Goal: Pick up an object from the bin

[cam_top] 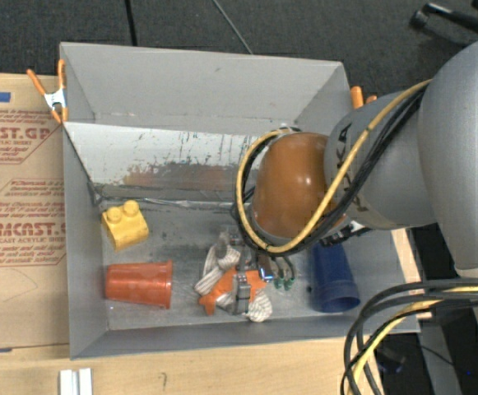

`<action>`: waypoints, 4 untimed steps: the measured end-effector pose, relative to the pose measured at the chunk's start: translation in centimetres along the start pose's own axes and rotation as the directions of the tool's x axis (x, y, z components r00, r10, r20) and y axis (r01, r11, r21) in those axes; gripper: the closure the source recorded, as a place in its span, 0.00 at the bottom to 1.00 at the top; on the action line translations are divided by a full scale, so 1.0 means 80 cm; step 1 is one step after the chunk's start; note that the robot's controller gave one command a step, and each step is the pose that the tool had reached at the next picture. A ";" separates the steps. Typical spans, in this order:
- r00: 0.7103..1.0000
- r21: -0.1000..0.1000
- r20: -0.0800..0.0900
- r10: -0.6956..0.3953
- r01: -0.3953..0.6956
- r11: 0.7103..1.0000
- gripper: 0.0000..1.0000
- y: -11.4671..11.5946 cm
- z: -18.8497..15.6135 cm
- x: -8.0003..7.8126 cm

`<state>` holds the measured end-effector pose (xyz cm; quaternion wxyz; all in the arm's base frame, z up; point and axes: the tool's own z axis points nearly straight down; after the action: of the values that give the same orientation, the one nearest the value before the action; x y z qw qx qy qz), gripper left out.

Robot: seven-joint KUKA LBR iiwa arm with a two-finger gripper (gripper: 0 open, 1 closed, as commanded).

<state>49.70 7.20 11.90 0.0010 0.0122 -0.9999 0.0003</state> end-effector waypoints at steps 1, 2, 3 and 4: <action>0.995 -0.002 0.001 0.104 -0.104 0.995 1.00 0.012 0.062 -0.019; 0.995 -0.002 0.000 0.105 -0.105 0.995 1.00 0.012 0.062 -0.019; 0.997 -0.002 0.003 0.080 -0.080 0.997 1.00 0.006 -0.100 -0.024; 0.997 -0.002 0.003 0.080 -0.080 0.997 1.00 0.006 -0.100 -0.024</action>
Offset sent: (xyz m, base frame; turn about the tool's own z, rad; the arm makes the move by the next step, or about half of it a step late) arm 0.0000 0.0000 0.0000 0.0000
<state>51.65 7.77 19.89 -0.0006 -0.0278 -0.9996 -0.0006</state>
